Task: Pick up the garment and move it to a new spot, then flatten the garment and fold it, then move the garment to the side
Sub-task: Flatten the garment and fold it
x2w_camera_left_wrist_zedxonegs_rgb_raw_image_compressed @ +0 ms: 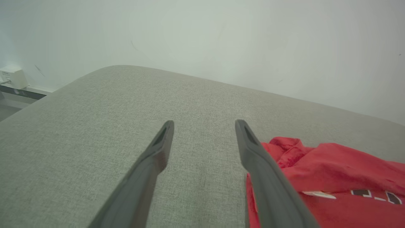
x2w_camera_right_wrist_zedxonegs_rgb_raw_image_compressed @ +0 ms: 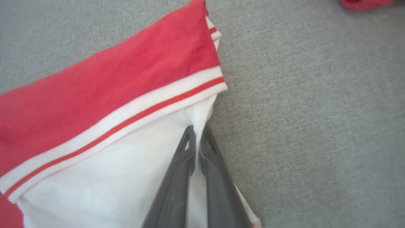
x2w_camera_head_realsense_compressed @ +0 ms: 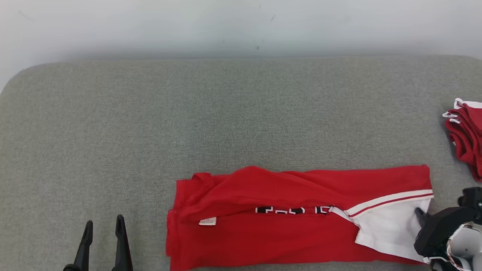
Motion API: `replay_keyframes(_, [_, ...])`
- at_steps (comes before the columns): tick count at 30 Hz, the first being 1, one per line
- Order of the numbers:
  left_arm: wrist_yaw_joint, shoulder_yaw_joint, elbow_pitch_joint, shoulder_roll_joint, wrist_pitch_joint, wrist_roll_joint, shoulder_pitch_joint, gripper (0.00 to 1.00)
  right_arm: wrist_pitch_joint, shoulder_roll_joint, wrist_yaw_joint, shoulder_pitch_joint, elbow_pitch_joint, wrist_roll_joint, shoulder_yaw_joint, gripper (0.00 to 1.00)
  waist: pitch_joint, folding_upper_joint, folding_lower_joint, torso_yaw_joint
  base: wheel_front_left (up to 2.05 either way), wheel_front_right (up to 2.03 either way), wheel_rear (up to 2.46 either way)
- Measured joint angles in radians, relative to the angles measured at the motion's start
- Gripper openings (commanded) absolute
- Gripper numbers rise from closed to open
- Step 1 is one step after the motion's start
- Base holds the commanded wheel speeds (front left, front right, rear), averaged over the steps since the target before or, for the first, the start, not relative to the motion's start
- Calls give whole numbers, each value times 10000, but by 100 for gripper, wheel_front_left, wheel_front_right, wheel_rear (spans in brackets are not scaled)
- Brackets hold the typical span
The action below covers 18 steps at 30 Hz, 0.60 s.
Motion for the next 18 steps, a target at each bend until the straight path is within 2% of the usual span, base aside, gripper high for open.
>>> replay_keyframes(12, [107, -77, 27, -4, 0, -203, 291, 100, 176, -378, 0, 467, -1866, -516, -1248, 0, -385, 0, 0, -657, 0, 0, 0])
replay_keyframes(18, [182, -134, 61, -4, 0, -272, 309, 100, 374, -610, 0, 503, -2642, -698, -1519, 0, -560, 0, 0, -956, 0, 0, 0])
